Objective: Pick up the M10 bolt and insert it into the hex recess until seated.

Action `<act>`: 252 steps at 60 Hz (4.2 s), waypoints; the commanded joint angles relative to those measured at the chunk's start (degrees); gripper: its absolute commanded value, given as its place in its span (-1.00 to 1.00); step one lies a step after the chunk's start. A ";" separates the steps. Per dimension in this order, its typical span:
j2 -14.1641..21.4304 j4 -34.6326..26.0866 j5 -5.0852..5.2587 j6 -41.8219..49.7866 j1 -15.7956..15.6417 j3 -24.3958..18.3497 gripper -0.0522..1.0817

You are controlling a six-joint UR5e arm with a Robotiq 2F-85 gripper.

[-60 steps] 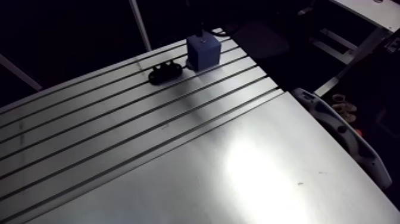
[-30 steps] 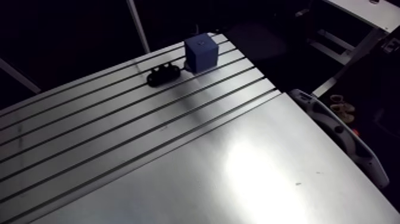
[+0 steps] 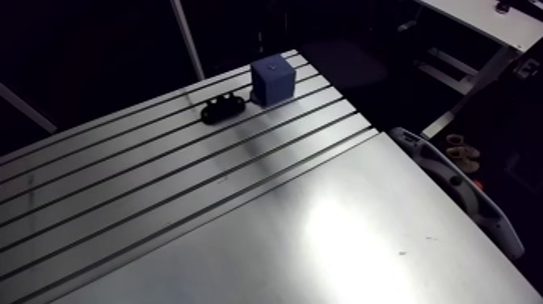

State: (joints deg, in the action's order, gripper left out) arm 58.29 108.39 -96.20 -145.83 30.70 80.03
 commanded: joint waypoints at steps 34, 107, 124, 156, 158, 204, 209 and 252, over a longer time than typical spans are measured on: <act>-0.51 -0.15 3.96 14.16 1.51 0.17 0.93; -0.70 1.93 3.08 19.83 1.92 2.16 0.99; -0.78 3.45 3.17 19.92 1.84 3.08 0.99; -1.43 3.54 3.26 20.54 1.83 2.82 0.99; -1.73 3.53 3.26 20.54 1.83 2.80 0.99; -1.83 3.63 3.26 20.45 1.65 2.98 0.99; -1.83 3.63 3.19 20.36 1.74 2.89 0.99; -2.36 3.63 3.17 19.76 1.48 2.98 0.99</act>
State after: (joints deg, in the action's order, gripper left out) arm 55.95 112.02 -93.02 -125.91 32.25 82.97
